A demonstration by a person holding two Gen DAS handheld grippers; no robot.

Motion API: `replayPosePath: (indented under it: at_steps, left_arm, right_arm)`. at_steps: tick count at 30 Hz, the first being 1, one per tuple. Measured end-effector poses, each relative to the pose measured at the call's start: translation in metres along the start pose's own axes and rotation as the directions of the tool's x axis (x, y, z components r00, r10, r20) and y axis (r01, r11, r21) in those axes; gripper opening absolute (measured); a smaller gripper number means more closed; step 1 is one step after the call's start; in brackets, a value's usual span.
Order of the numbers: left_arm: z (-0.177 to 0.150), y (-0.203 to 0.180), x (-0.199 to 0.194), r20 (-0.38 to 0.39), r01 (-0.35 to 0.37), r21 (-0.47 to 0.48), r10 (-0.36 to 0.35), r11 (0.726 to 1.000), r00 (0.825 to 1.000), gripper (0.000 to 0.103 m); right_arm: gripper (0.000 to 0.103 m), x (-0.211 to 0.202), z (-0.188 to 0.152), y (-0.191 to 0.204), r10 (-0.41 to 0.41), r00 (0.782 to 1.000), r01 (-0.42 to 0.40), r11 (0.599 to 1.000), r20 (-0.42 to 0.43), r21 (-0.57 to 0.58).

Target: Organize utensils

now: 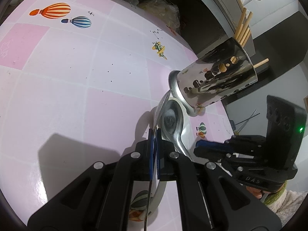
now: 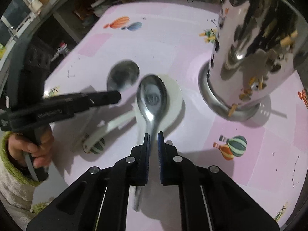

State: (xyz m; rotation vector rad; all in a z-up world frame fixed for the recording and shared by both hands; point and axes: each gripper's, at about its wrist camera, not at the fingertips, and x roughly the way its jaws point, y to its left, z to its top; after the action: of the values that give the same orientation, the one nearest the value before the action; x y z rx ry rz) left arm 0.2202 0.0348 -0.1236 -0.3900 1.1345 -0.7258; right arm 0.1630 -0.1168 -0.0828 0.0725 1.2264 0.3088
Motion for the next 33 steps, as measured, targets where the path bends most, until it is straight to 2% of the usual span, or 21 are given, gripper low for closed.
replayPosePath:
  at_steps: [5,16,23,28,33]
  left_arm:
    - [0.000,0.001,-0.001,0.003,-0.001,-0.004,0.001,1.000,1.000,0.002]
    - [0.001,0.003,-0.002,0.004,0.001,-0.003,-0.001,1.000,1.000,0.002]
    - [0.002,0.006,-0.004,0.006,-0.001,-0.007,0.001,1.000,1.000,0.002]
    - [0.002,0.008,-0.005,0.006,-0.003,-0.014,0.003,1.000,1.000,0.002]
    - [0.002,0.008,-0.005,0.007,-0.001,-0.015,0.002,1.000,1.000,0.002]
  right_arm:
    - [0.031,0.002,0.010,0.004,-0.002,1.000,0.002,1.000,0.026,-0.009]
    - [0.044,0.023,0.027,0.001,-0.017,1.000,0.017,0.999,0.011,0.029]
    - [0.044,0.034,0.023,0.007,0.018,1.000,-0.018,1.000,-0.022,0.013]
    - [0.044,0.033,0.022,0.016,-0.017,1.000,0.016,0.999,-0.024,-0.042]
    - [0.035,0.032,0.021,0.021,-0.027,0.999,0.024,0.997,-0.040,-0.079]
